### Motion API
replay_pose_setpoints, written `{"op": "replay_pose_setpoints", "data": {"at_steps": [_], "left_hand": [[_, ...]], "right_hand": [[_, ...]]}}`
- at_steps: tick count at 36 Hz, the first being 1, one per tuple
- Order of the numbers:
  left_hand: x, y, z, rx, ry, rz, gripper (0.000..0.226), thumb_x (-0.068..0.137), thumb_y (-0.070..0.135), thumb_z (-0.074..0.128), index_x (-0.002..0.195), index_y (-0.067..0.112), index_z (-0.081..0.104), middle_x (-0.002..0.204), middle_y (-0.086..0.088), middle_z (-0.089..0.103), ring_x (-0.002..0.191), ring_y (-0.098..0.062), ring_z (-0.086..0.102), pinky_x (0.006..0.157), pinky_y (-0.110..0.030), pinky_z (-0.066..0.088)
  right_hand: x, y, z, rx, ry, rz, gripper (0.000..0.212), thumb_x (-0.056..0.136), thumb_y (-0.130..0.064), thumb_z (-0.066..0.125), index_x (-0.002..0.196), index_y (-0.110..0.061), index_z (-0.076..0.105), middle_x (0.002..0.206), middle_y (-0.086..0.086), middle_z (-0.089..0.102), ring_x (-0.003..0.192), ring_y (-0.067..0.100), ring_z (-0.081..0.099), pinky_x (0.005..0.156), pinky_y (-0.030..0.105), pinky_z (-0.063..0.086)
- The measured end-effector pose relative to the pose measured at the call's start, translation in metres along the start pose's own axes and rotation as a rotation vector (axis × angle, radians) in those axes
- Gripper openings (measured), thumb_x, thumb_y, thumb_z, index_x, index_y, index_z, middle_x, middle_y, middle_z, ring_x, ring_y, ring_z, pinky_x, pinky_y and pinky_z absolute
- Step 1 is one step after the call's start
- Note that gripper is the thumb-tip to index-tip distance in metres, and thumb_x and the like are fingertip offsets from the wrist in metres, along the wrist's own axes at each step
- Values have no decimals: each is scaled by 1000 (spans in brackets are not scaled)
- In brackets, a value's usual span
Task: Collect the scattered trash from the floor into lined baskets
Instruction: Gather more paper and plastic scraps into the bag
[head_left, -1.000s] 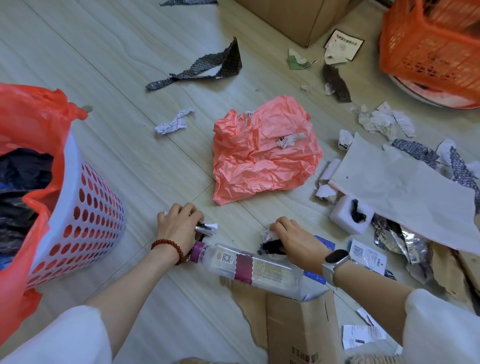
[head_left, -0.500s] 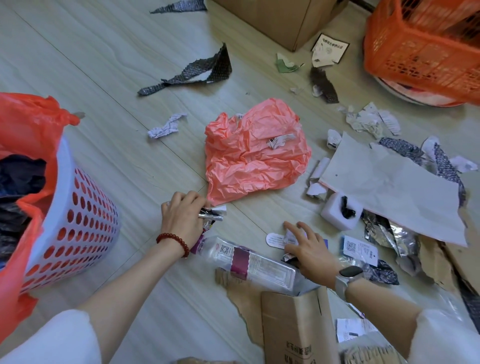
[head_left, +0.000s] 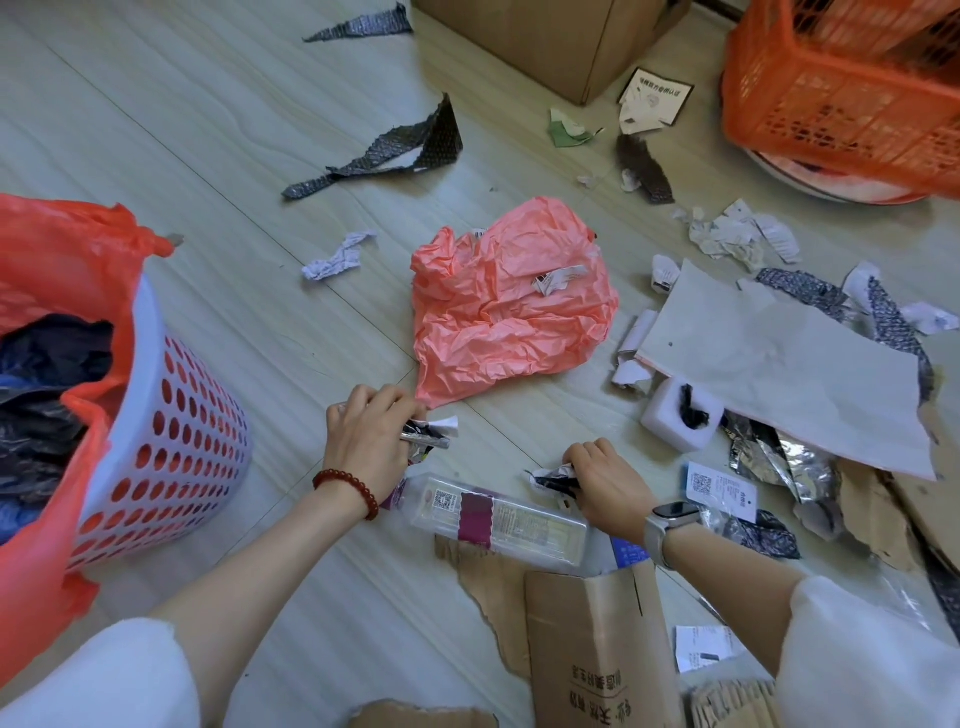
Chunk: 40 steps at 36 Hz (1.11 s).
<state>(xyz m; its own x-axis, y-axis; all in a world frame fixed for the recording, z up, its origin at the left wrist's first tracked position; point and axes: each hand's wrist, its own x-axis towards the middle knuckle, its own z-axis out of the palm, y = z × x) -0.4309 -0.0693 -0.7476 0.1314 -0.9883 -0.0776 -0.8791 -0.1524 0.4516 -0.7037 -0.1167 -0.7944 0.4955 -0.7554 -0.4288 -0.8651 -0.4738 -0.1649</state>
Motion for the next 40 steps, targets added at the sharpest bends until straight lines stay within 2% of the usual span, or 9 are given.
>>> {"op": "replay_pose_setpoints", "data": {"at_steps": [9,14,21,25,27,31,35,38,40], "left_hand": [[-8,-1,-3,19,36,24,35,64,-7,66,83,23,61,97,11,61,91,-23,48,76,-33,25],[-1,9,-14,11,85,43,36,65,-9,62,87,20,63,97,7,61,92,-25,49,75,-34,25],[28,41,-103,-110,431,141,32,61,-1,52,84,20,61,110,8,64,92,-14,38,72,-33,27],[28,33,-184,-153,605,146,29,66,12,44,87,25,58,98,8,65,88,-23,46,74,-33,33],[17,16,-222,-124,687,109,25,70,16,44,88,19,61,93,3,64,86,-29,51,73,-28,30],[-16,-38,-271,-22,782,-65,18,73,15,54,88,11,64,91,-6,64,86,-32,51,73,-26,28],[-50,-95,-281,-24,673,-311,13,81,19,60,92,12,63,97,-9,64,95,-37,52,80,-35,34],[-64,-124,-271,-4,410,-513,28,84,28,60,111,23,56,116,-4,61,112,-32,50,94,-38,37],[-70,-141,-266,18,190,-596,55,83,31,59,133,26,39,138,-3,46,129,-27,39,106,-42,31]], "right_hand": [[-5,3,-10,-73,-50,-29,32,92,-15,43,124,-11,48,118,8,52,113,25,39,87,29,37],[0,-5,-47,110,187,-59,23,92,-13,49,112,-5,58,107,13,56,104,30,45,81,31,35],[27,-77,-164,533,530,-147,9,87,-6,57,96,-4,59,87,2,52,83,21,46,72,27,31],[36,-140,-233,761,562,-245,13,86,-7,59,93,-17,55,78,-11,53,71,3,49,61,8,35],[40,-176,-257,856,573,-306,17,84,-6,62,88,-22,54,74,-15,53,69,0,51,60,10,36],[47,-252,-276,915,534,-438,21,82,-6,62,101,-13,57,83,-5,58,75,11,55,69,20,42],[56,-321,-271,965,451,-516,33,83,-4,59,111,-19,51,78,-18,49,67,-6,53,60,5,38],[70,-359,-251,784,274,-529,56,84,-16,63,134,-22,38,110,1,54,101,21,56,88,29,46],[82,-373,-235,544,147,-492,66,83,-27,65,140,-21,33,133,15,41,123,31,42,104,38,35]]}}
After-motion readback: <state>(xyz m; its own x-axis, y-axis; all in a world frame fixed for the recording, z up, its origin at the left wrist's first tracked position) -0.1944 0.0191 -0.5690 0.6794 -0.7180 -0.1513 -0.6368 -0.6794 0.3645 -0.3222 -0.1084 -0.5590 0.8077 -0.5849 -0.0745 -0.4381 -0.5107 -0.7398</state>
